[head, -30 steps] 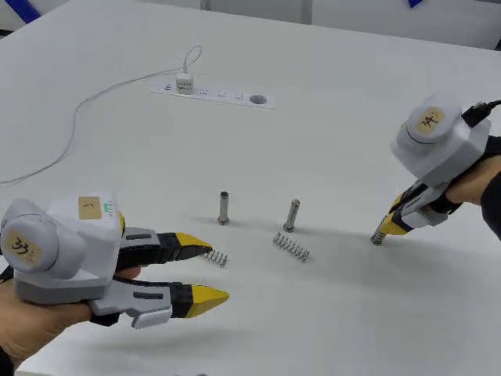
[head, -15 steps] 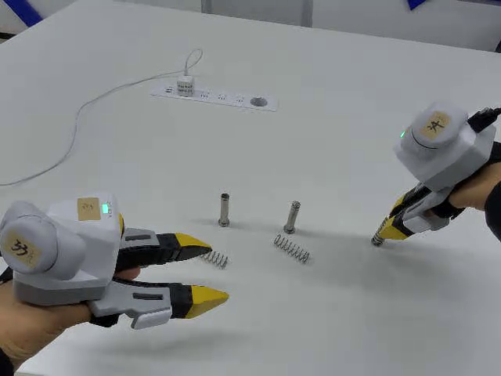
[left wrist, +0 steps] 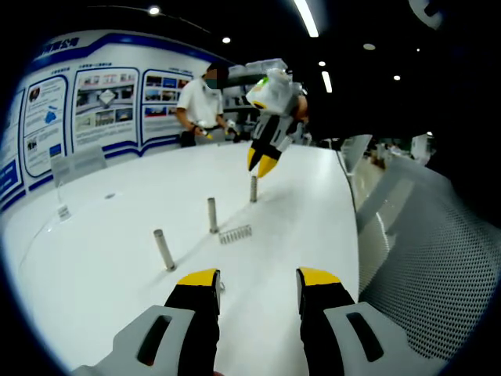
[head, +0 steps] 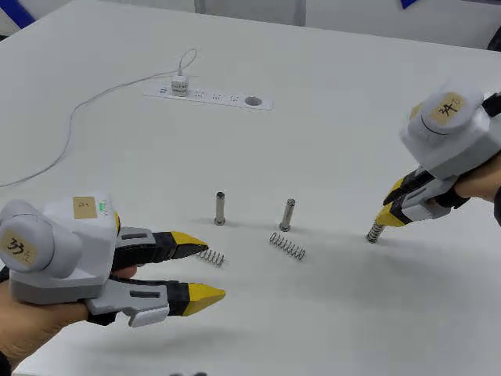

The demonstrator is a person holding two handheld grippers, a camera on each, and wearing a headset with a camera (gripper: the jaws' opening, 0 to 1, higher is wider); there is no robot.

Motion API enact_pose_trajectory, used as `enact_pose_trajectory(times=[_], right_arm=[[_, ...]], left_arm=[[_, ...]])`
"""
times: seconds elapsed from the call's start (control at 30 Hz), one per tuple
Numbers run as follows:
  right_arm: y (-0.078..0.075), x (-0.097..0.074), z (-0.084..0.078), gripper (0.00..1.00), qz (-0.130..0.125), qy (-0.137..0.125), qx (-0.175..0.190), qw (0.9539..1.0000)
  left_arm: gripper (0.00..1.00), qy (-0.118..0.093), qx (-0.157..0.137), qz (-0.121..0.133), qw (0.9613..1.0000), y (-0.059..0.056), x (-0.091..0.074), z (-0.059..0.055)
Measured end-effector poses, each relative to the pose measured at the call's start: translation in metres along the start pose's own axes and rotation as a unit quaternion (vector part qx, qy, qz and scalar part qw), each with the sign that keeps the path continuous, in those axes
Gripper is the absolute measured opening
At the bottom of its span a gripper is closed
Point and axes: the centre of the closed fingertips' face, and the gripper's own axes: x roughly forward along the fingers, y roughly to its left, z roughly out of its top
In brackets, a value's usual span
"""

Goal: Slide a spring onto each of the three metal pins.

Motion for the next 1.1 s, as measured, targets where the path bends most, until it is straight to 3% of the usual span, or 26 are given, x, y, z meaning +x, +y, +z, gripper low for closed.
enact_pose_trajectory(times=[0.23,0.83,1.1], right_arm=[[0.011,-0.002,0.018,0.19,0.006,-0.018,-0.010,0.9998],[0.062,0.034,0.043,0.17,0.057,-0.028,-0.020,0.9978],[0.076,0.050,0.048,0.17,0.077,-0.030,-0.011,0.9965]], left_arm=[[0.40,-0.002,0.000,0.001,1.0000,0.000,0.000,0.002],[0.40,-0.003,0.003,0.000,1.0000,0.000,0.000,0.004],[0.40,-0.002,0.003,-0.002,1.0000,0.000,0.001,0.003]])
